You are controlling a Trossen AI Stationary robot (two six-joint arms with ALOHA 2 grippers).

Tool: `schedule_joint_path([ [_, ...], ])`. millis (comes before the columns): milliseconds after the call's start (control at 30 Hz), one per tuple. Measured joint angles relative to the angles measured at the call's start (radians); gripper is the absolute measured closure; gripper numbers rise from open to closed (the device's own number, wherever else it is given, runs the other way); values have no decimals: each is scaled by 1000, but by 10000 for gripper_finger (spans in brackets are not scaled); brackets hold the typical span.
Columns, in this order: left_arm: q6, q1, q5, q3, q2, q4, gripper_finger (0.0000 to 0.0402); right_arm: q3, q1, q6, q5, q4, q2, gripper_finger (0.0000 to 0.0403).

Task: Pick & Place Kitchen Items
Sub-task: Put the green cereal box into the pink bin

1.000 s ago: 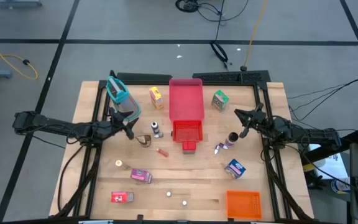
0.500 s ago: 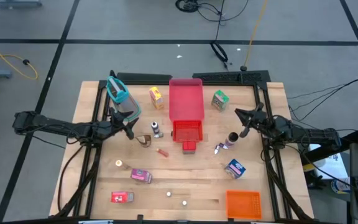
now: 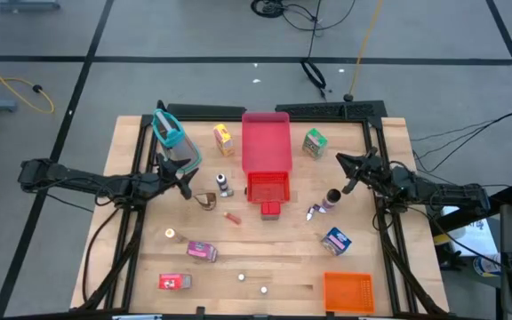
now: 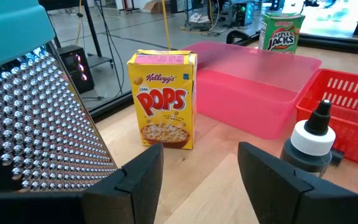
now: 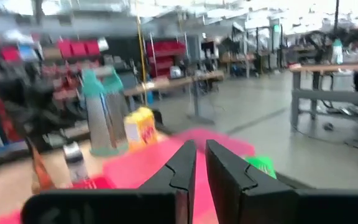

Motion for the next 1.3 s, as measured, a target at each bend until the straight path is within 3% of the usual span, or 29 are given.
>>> schedule_joint_path([
  [300,0,0,5,0,0,0,192,0,-46,50,8,46,224,256],
  [433,0,0,5,0,0,0,192,0,-63,57,82,139,313,199],
  [633,0,0,6,0,0,0,192,0,-88,84,102,224,424,141],
  [900,0,0,7,0,0,0,192,0,-128,102,99,340,570,109],
  [1133,-2,0,8,0,0,1,192,12,-171,82,90,446,703,111],
  [1300,-1,0,8,0,0,11,192,55,-207,118,26,445,815,112],
])
